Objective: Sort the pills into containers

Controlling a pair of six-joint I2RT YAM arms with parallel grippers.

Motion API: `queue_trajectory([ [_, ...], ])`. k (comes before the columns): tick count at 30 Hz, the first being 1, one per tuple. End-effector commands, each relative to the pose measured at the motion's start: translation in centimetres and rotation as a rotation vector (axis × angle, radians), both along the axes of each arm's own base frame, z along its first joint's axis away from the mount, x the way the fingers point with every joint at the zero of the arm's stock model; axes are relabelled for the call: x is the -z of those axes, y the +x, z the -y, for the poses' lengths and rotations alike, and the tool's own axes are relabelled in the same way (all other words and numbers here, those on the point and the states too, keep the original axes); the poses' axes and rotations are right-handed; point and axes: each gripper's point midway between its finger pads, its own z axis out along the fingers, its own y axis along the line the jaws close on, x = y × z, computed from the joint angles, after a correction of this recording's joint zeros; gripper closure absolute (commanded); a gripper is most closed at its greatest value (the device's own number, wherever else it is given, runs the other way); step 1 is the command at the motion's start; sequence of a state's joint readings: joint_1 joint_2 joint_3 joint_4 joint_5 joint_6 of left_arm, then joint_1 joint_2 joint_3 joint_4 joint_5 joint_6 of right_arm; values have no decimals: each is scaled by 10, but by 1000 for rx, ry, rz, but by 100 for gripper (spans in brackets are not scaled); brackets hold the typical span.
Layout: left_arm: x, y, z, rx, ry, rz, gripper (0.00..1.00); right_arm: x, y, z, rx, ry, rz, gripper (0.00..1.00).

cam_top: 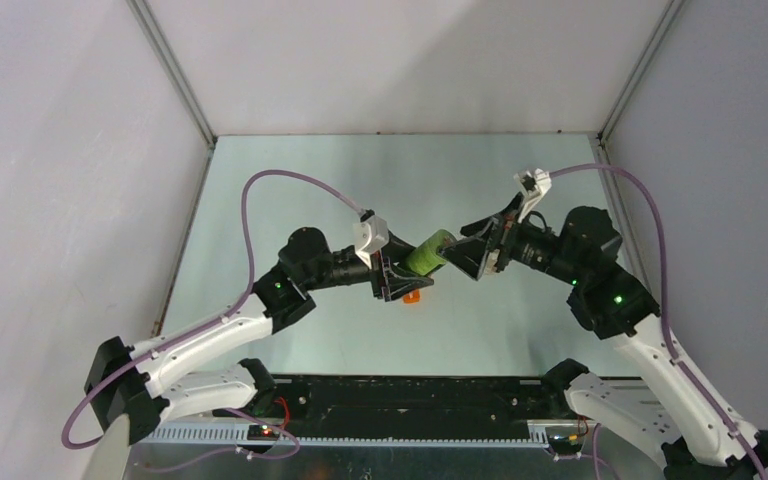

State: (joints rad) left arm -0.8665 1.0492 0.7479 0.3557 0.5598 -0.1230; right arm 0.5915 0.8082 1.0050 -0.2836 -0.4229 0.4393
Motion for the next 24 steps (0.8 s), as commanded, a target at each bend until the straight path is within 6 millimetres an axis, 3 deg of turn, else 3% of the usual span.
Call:
queue_trajectory([
  [1, -34, -13, 2, 74, -88, 86, 100, -27, -23, 9, -99, 5, 149, 1],
  [4, -33, -20, 2, 110, -84, 84, 100, -29, -29, 6, -140, 11, 158, 0],
  [12, -34, -35, 1, 196, -76, 85, 100, -20, -16, -9, -181, 2, 107, 2],
  [17, -34, -42, 1, 233, -71, 92, 100, -17, 8, -12, -94, 12, 48, 5],
  [21, -32, -44, 0, 244, -66, 89, 100, -10, 44, -4, 89, -7, -40, 8],
  [22, -32, -43, 0, 240, -66, 89, 100, 0, 54, 1, 152, -39, -80, 8],
  [24, -32, -42, -1, 230, -62, 91, 100, -1, 59, 5, 183, -49, -91, 9],
])
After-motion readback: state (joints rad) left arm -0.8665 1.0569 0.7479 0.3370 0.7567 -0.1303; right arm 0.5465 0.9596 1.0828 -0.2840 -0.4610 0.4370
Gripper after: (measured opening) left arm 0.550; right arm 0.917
